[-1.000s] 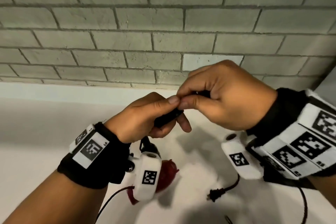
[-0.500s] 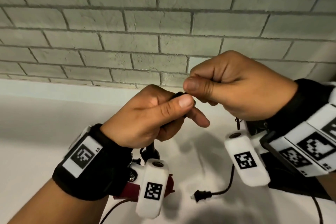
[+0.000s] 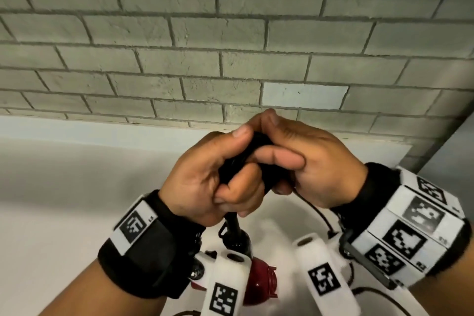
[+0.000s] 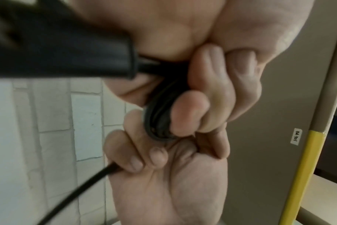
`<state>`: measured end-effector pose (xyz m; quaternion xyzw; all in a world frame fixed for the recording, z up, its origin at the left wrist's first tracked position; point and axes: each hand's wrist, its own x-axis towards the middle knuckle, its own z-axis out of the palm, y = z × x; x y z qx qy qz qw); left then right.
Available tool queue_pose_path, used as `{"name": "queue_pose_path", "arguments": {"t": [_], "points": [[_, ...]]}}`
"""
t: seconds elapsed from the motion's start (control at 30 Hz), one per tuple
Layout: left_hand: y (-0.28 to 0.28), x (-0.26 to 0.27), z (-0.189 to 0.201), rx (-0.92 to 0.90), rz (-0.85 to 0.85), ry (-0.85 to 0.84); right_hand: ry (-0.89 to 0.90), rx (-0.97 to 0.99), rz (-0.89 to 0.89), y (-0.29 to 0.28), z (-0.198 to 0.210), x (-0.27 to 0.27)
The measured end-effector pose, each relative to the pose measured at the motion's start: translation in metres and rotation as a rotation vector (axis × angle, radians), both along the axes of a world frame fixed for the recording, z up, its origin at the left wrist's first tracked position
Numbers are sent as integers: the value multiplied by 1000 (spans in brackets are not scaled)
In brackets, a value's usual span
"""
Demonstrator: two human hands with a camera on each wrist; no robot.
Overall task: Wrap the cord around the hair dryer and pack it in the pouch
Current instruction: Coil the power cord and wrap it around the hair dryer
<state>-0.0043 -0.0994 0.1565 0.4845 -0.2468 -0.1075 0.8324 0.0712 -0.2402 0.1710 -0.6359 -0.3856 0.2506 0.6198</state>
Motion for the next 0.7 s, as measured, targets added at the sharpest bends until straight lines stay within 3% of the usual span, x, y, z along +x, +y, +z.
{"name": "queue_pose_path", "arguments": {"t": [0.2,0.4,0.53,0.7], "points": [[-10,4,-2,-159,-21,-1,63,14,-91,13,-7,-9],[-11,4,6,-171,9,-22,180,136,-227,25,-1,-9],[0,2,15,-173,133,-18,-56,185,-247,21,-5,-1],[21,7,35,-144,436,-46,-355,-124,-301,5,-35,-10]]}}
